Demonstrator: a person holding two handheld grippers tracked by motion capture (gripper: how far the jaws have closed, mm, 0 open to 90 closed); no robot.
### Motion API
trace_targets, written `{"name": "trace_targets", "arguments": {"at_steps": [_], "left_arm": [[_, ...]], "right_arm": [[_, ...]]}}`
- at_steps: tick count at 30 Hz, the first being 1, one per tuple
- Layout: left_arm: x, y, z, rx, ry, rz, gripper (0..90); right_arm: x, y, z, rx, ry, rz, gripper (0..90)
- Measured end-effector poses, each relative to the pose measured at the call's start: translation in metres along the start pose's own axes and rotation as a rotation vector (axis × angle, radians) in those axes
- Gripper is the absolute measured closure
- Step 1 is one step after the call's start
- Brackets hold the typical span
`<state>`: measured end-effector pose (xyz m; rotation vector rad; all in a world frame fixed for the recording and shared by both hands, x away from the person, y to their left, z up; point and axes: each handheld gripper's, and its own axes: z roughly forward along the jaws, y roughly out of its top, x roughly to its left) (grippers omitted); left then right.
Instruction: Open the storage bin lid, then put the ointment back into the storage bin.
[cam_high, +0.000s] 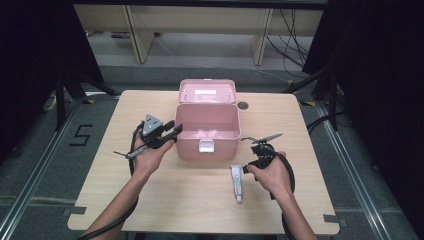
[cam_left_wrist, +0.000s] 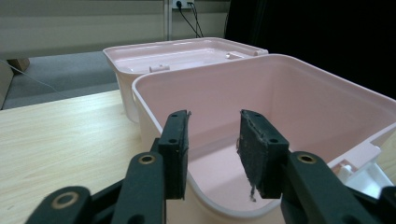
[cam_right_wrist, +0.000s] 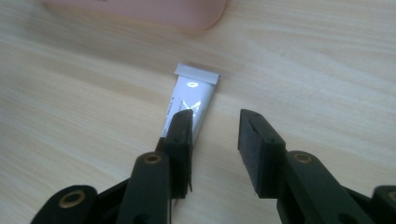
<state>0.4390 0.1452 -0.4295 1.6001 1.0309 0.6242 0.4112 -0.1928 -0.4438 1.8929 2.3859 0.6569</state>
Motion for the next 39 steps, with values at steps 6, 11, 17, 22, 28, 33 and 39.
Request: {"name": "trace_targets", "arguments": {"at_steps": [6,11,17,22,28,33,39], "left_arm": [[0.003,0.004,0.0,-0.013,-0.002,-0.008,58.0],[0.002,0.008,-0.002,-0.025,-0.011,-0.008,57.9],[0.002,0.01,-0.006,-0.027,-0.011,-0.008,57.9],[0.004,0.011,-0.005,-0.028,-0.005,-0.008,57.8],[0.003,0.009,-0.005,-0.017,-0.004,-0.013,57.7],[0.003,0.007,-0.006,-0.007,-0.006,-0.01,57.7],[0.003,0.007,-0.007,-0.011,-0.005,-0.01,57.8]], "right_arm": [[0.008,-0.005,0.005,0.013,0.018,-0.046,64.7],[0.013,-0.008,0.007,0.054,0.0,-0.023,64.6],[0.02,-0.01,0.008,0.074,-0.001,-0.043,63.5],[0.025,-0.006,0.011,0.105,-0.011,-0.071,61.7],[0.03,-0.006,0.019,0.121,-0.035,-0.079,61.4],[0.033,-0.005,0.022,0.164,-0.05,-0.1,61.7],[0.038,-0.004,0.026,0.201,-0.069,-0.077,61.2]]}}
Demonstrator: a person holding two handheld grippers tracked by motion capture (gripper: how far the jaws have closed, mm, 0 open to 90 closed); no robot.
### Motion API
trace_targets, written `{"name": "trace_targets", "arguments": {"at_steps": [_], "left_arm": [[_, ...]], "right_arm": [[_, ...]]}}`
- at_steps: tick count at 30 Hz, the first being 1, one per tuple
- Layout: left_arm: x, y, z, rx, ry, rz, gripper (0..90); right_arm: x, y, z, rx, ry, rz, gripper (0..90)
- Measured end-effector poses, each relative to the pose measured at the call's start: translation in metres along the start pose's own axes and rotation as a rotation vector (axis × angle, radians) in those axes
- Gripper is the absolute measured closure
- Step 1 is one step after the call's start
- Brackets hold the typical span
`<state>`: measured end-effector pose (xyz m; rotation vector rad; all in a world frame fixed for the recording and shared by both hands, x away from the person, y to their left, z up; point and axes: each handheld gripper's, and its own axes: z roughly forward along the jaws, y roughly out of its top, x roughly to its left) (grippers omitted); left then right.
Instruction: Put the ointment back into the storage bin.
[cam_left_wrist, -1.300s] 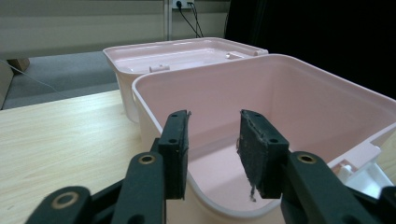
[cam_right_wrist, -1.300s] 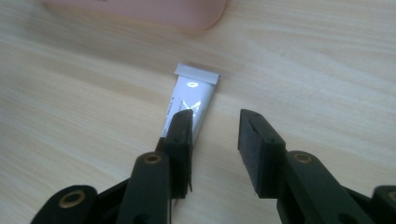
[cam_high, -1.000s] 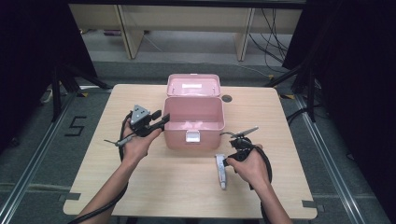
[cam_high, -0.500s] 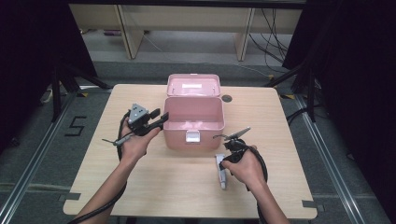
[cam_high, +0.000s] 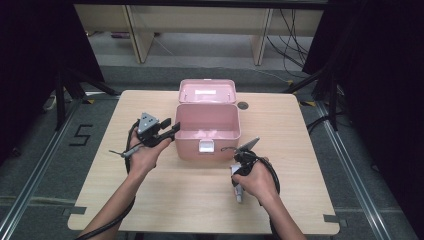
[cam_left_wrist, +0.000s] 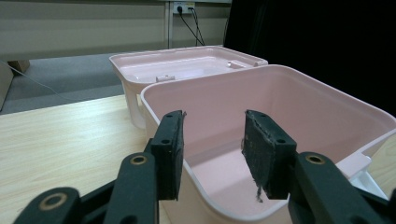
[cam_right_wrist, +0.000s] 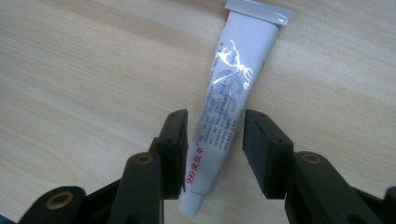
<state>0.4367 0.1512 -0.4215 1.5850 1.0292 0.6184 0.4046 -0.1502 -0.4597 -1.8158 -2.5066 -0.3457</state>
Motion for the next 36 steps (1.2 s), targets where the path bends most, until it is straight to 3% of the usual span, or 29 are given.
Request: {"name": "trace_targets", "arguments": {"at_steps": [2,3,4,5,7,11,12,13,14,15,21,23,28,29,36], "left_arm": [[0.0,-0.001,-0.001,0.006,0.002,0.003,57.8],[0.001,-0.001,-0.001,0.007,0.003,0.004,57.8],[0.001,-0.001,-0.001,0.007,0.005,0.005,57.9],[0.002,-0.001,-0.001,0.007,0.006,0.004,57.9],[0.003,0.0,-0.001,0.009,0.007,0.005,57.9],[0.003,0.0,0.0,0.009,0.004,0.004,58.1],[0.003,0.0,0.0,0.01,0.004,0.004,58.1],[0.002,-0.001,0.0,0.011,0.004,0.004,58.2],[0.002,-0.001,0.0,0.012,0.003,0.003,58.2],[0.002,-0.001,0.0,0.013,0.003,0.003,58.1],[0.003,-0.001,0.001,0.019,0.001,0.008,58.6],[0.003,-0.001,0.001,0.019,0.001,0.009,58.8],[0.003,-0.002,0.002,0.023,0.0,0.007,59.1],[0.003,-0.003,0.002,0.025,0.0,0.008,59.1],[0.003,-0.003,0.002,0.026,-0.001,0.008,59.2]], "right_arm": [[0.002,0.001,0.002,0.012,-0.002,0.025,60.8],[0.0,0.003,0.003,0.001,-0.002,-0.006,60.8],[0.004,0.003,0.001,0.03,0.008,0.052,60.8],[0.005,0.004,0.002,0.033,-0.006,0.064,60.8],[0.005,0.004,0.004,0.011,-0.01,0.051,60.9],[0.007,0.006,0.005,0.055,-0.019,0.054,60.9],[0.007,0.007,0.006,0.052,-0.015,0.046,61.0],[0.006,0.007,0.006,0.062,0.026,0.05,61.1],[0.008,0.008,0.006,0.059,-0.018,0.064,61.2],[0.008,0.008,0.007,0.063,-0.022,0.07,61.2],[0.008,0.008,0.012,0.044,-0.044,0.058,61.5],[0.008,0.008,0.011,0.072,-0.036,0.058,61.8],[0.008,0.008,0.014,0.064,-0.051,0.053,63.5],[0.008,0.009,0.013,0.085,-0.05,0.049,63.9],[0.005,0.008,0.013,0.082,-0.06,-0.001,67.9]]}}
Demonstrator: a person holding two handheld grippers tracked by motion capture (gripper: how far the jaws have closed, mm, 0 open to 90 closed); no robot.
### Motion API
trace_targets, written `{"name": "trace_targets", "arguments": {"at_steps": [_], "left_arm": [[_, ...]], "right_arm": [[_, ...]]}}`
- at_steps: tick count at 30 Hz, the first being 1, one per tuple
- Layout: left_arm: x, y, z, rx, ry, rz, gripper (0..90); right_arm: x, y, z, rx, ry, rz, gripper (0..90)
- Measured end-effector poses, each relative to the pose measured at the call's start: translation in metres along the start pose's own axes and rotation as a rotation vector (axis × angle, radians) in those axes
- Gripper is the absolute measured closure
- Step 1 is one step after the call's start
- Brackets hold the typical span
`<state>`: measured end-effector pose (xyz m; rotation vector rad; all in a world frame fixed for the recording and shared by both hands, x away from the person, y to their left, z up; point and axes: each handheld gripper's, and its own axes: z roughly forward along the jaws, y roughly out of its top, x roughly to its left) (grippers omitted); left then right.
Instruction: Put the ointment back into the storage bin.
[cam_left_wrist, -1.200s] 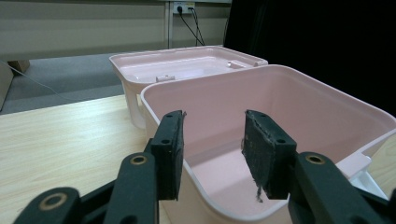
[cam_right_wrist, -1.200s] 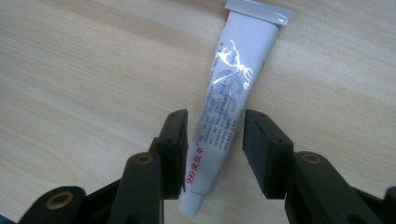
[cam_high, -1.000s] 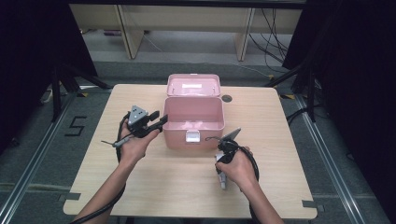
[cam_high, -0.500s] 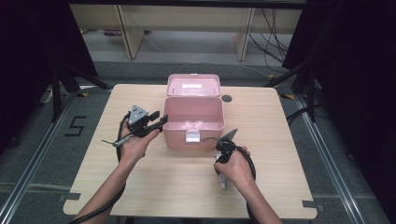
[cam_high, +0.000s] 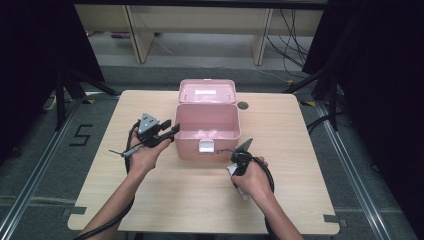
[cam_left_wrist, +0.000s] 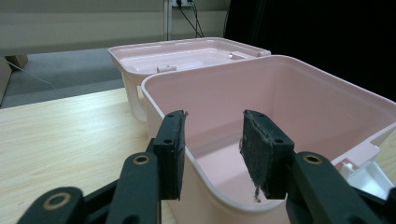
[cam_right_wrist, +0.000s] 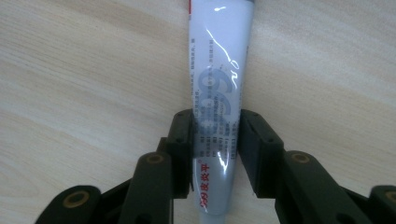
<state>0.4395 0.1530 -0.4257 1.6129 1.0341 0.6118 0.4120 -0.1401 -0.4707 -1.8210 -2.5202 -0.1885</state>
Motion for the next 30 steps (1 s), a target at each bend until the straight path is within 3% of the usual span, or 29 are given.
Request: {"name": "trace_targets", "arguments": {"at_steps": [7,10,15,24,30], "left_arm": [[0.0,-0.002,0.001,0.006,-0.001,-0.004,59.2],[-0.001,-0.003,0.002,0.007,-0.003,-0.003,59.2],[0.0,-0.003,0.002,0.008,-0.001,-0.001,59.2],[-0.001,-0.004,0.004,0.013,-0.001,-0.002,59.2],[-0.001,-0.004,0.004,0.016,-0.002,0.0,59.2]], "right_arm": [[-0.005,-0.001,0.001,-0.026,0.0,-0.055,68.5],[-0.006,-0.001,-0.001,-0.006,0.007,-0.085,68.6],[-0.009,-0.003,-0.002,-0.014,-0.021,-0.143,69.1],[-0.014,-0.008,-0.017,-0.034,0.018,-0.114,69.5],[-0.016,-0.008,-0.031,-0.054,0.035,-0.064,69.5]]}}
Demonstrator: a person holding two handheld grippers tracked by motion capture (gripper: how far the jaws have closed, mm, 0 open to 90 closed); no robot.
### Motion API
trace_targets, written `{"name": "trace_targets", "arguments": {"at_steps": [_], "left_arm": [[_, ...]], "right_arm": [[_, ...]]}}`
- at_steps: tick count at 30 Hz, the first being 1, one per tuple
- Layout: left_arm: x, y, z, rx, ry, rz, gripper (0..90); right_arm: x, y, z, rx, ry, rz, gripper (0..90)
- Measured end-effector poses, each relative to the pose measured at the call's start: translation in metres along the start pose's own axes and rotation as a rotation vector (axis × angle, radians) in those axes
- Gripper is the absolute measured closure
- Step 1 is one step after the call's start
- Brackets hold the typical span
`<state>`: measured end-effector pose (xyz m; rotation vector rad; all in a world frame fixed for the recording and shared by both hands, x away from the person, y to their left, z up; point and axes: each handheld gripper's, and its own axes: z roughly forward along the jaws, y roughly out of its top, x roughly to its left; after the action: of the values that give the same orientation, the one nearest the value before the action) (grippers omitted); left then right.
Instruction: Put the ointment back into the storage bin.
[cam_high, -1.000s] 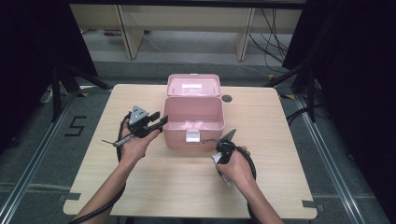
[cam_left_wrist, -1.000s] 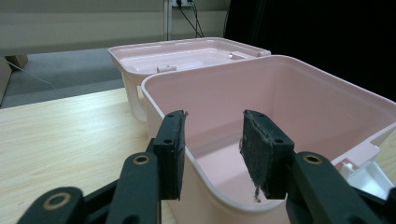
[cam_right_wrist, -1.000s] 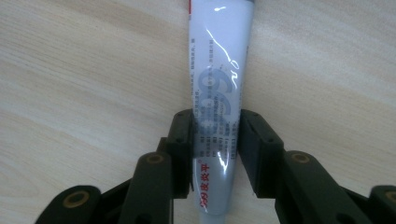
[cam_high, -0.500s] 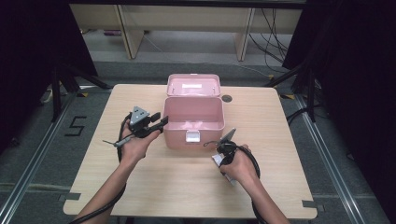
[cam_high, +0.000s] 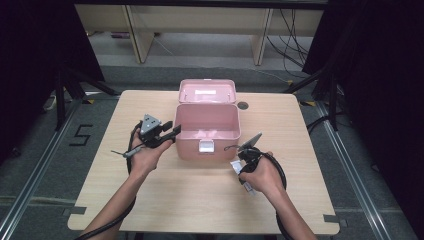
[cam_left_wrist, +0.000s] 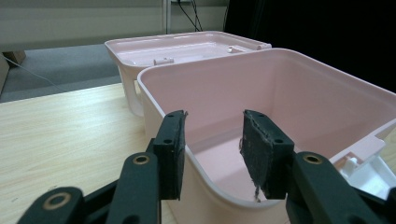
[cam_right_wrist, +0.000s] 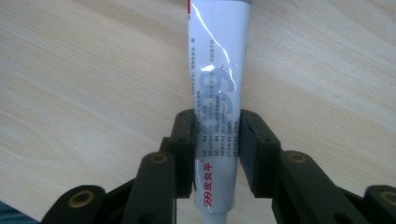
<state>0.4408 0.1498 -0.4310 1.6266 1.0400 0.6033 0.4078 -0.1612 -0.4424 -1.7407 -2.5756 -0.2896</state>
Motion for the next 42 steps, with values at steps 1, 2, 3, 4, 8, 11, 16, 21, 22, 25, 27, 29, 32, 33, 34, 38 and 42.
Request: {"name": "trace_targets", "arguments": {"at_steps": [1,2,3,4,8,11,16,21,22,25,27,29,32,33,34,38,42], "left_arm": [[0.0,0.0,0.0,0.0,0.0,0.0,59.2],[0.0,0.0,0.0,-0.001,0.001,-0.001,59.2],[0.0,0.0,0.0,-0.001,0.002,-0.001,59.2],[0.0,0.0,0.0,-0.001,0.002,-0.001,59.2],[0.001,0.0,0.0,0.0,0.003,-0.002,59.1],[0.001,0.0,0.0,-0.001,0.003,-0.002,59.1],[0.0,0.0,0.0,0.0,0.002,-0.004,58.8],[0.0,0.0,0.001,-0.002,0.001,-0.006,58.8],[0.0,0.0,0.001,-0.002,0.002,-0.006,58.9],[0.001,0.0,0.0,-0.001,0.004,-0.006,58.9],[0.001,0.0,0.0,-0.002,0.004,-0.007,58.8],[0.001,0.001,0.0,-0.002,0.004,-0.006,58.8],[0.0,0.001,0.001,-0.002,0.002,-0.003,58.8],[0.0,0.001,0.001,-0.002,0.002,-0.002,58.8],[0.0,0.001,0.001,-0.002,0.002,-0.002,58.8],[0.0,0.001,0.001,-0.002,0.001,-0.003,58.8],[0.001,0.002,0.001,-0.001,0.001,-0.002,58.9]], "right_arm": [[0.001,-0.001,-0.001,-0.015,-0.003,0.012,69.5],[0.0,0.0,-0.004,0.001,0.005,0.002,69.5],[-0.002,0.0,-0.004,-0.013,-0.002,-0.015,69.5],[0.0,0.0,-0.006,0.0,0.0,0.03,69.5],[-0.004,0.0,-0.01,-0.017,-0.006,0.036,69.5],[-0.008,0.001,-0.013,-0.042,0.002,0.025,69.5],[-0.01,0.004,-0.024,-0.025,-0.007,0.096,69.5],[-0.017,0.006,-0.033,-0.054,-0.012,0.096,69.5],[-0.016,0.006,-0.035,-0.072,-0.021,0.102,69.5],[-0.017,0.007,-0.041,-0.063,-0.022,0.137,69.5],[-0.018,0.008,-0.044,-0.078,-0.028,0.142,69.5],[-0.016,0.01,-0.046,-0.074,-0.026,0.176,69.5],[-0.02,0.012,-0.05,-0.086,-0.025,0.172,69.5],[-0.022,0.013,-0.05,-0.091,-0.027,0.16,69.5],[-0.02,0.014,-0.053,-0.081,-0.029,0.182,69.5],[-0.022,0.018,-0.058,-0.093,-0.023,0.211,69.5],[-0.024,0.02,-0.06,-0.107,-0.026,0.213,69.5]]}}
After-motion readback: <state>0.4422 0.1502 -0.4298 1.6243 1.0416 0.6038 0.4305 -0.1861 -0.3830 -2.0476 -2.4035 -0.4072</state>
